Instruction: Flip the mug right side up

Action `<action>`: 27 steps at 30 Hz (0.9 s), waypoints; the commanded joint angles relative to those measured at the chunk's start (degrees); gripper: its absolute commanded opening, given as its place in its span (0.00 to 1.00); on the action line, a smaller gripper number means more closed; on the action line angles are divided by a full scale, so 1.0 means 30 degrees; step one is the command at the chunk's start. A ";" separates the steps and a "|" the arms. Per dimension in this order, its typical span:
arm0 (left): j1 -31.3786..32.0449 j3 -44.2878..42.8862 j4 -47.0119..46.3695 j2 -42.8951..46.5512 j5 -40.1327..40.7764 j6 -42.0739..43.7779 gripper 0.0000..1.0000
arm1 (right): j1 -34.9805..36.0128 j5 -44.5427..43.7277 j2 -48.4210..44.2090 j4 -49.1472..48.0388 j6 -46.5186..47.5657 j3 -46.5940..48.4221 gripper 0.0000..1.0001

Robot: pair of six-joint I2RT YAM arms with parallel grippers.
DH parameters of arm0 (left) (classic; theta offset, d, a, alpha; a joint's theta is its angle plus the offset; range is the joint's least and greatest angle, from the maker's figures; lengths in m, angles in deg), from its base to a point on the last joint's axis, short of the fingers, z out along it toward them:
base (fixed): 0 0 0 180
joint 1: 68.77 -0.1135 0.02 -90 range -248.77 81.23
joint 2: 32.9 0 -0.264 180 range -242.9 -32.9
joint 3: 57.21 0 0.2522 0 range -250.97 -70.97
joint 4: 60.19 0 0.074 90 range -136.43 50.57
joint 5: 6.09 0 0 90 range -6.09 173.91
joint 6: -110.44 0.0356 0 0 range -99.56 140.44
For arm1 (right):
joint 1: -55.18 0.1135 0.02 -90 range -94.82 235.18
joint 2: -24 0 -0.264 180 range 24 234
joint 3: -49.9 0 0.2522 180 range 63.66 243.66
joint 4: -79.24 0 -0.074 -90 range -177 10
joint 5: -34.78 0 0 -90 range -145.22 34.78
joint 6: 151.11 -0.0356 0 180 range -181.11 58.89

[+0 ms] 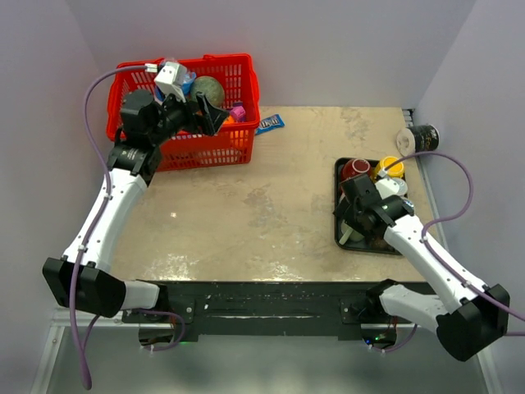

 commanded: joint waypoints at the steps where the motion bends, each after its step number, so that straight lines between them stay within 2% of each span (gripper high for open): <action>1: 0.0003 0.0374 -0.1905 -0.0314 -0.1559 -0.1327 0.99 | 0.0073 -0.0870 0.0621 -0.2587 -0.0966 -0.0965 0.74; 7: 0.0003 0.0522 -0.2113 -0.0402 -0.1443 -0.1447 0.99 | 0.0102 -0.1338 0.1822 -0.3353 -0.0935 -0.1845 0.74; 10: 0.0003 0.0375 -0.1791 -0.0373 -0.1033 -0.1126 0.99 | 0.0073 -0.1573 0.2321 -0.3204 -0.1491 -0.1904 0.71; 18: 0.0003 0.0228 -0.1117 -0.0431 -0.0095 -0.0451 0.99 | 0.0073 -0.2070 0.3083 -0.3730 -0.1845 -0.2285 0.54; 27: 0.0003 0.0433 -0.1028 -0.0461 0.0286 -0.0187 0.99 | 0.0102 -0.2393 0.3991 -0.4229 -0.2254 -0.2841 0.49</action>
